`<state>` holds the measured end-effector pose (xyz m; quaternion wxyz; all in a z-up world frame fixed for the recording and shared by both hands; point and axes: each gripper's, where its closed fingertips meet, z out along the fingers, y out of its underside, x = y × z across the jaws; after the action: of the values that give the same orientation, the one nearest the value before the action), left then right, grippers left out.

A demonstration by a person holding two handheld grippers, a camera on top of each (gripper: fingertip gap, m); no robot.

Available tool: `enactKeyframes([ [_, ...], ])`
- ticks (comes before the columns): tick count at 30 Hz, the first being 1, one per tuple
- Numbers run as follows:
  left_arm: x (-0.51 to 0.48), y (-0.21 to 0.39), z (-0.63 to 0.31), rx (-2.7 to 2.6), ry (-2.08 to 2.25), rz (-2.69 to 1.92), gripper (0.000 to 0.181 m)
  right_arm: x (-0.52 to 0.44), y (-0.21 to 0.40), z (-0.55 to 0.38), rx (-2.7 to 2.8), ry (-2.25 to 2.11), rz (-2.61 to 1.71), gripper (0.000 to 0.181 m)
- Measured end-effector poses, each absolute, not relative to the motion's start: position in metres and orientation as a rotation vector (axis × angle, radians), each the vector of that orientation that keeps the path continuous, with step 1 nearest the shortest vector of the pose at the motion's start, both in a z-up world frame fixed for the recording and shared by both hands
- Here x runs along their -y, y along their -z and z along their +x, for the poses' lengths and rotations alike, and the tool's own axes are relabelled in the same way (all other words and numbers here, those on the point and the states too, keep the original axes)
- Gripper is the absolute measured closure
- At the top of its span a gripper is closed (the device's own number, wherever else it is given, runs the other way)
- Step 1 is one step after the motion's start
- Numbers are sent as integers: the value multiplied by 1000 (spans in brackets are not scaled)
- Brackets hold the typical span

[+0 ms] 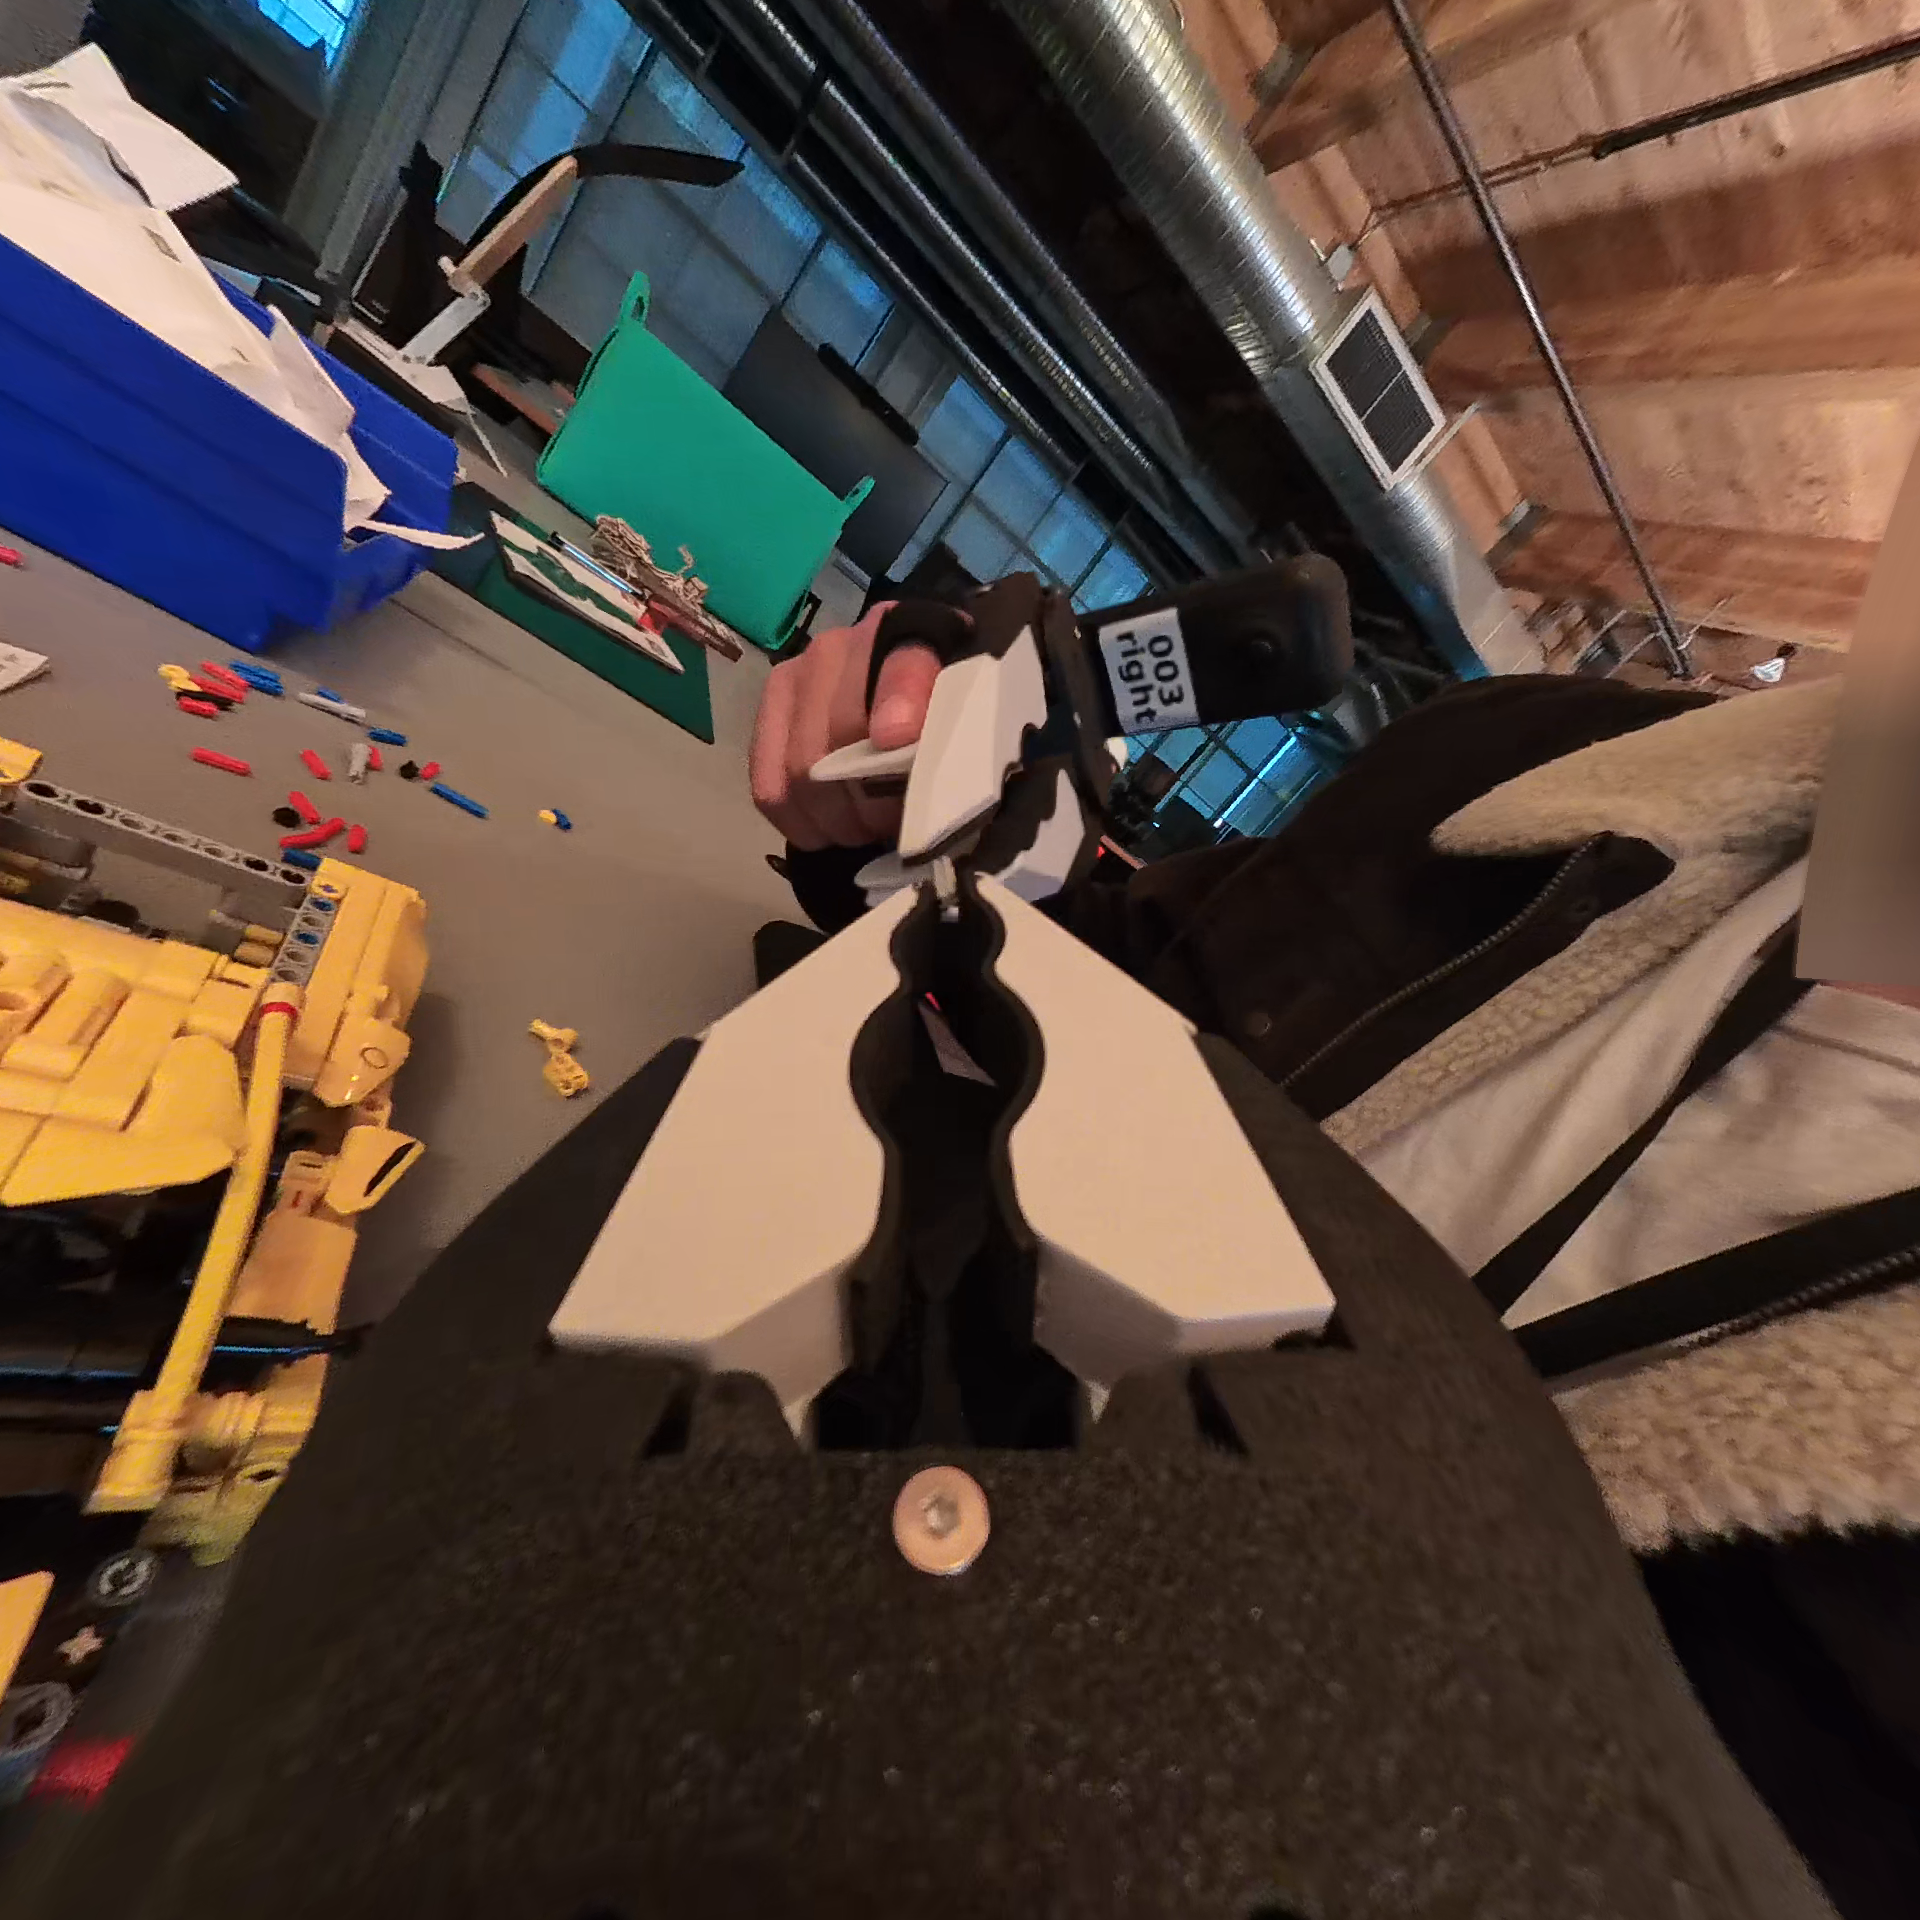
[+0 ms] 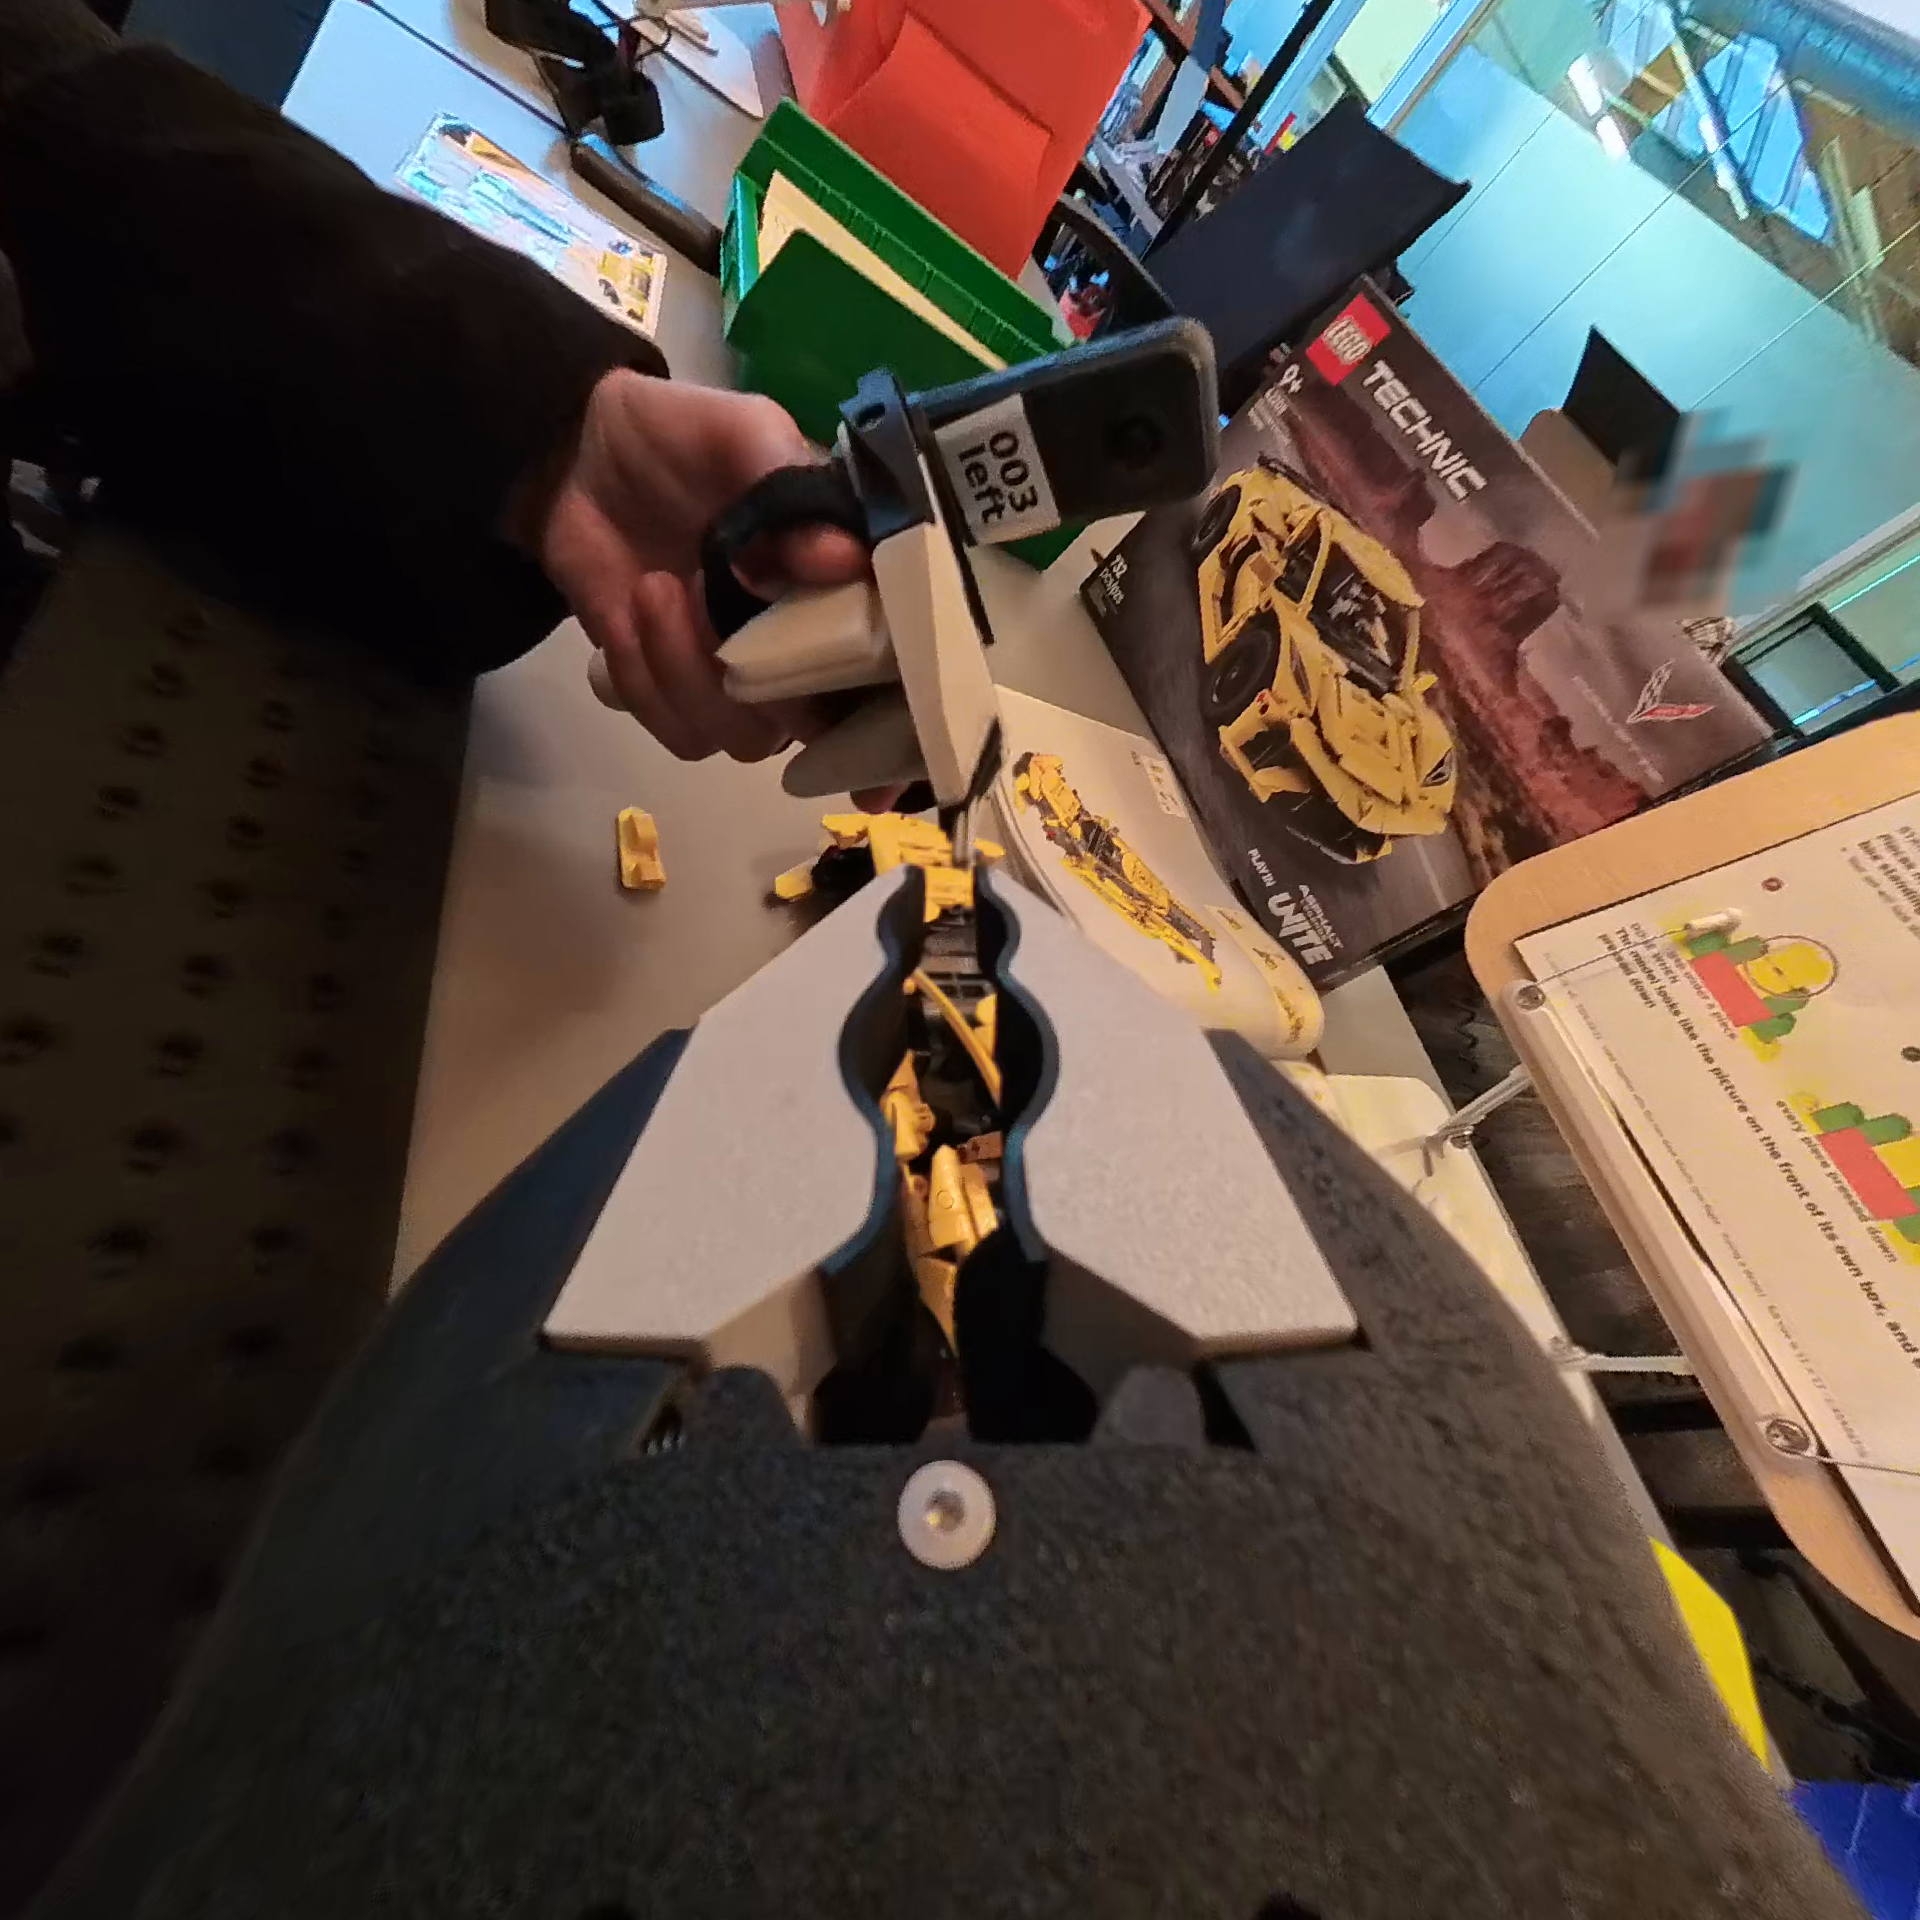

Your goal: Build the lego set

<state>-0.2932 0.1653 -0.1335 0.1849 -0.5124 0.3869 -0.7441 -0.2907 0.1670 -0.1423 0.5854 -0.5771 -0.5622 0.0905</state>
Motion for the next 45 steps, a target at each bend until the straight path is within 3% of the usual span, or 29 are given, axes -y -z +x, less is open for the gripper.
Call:
enactKeyframes([
  [25,-164,138,-291,-1090,2113,-1474,177,-171,144,-293,1293,-186,-1352,177],
  [33,-161,137,-290,-1113,2093,-1453,177,-169,143,-296,1268,-420,-1505,178],
  [45,-164,140,-288,-1126,2016,-1458,177,-171,147,-294,1258,-419,-1542,177],
])
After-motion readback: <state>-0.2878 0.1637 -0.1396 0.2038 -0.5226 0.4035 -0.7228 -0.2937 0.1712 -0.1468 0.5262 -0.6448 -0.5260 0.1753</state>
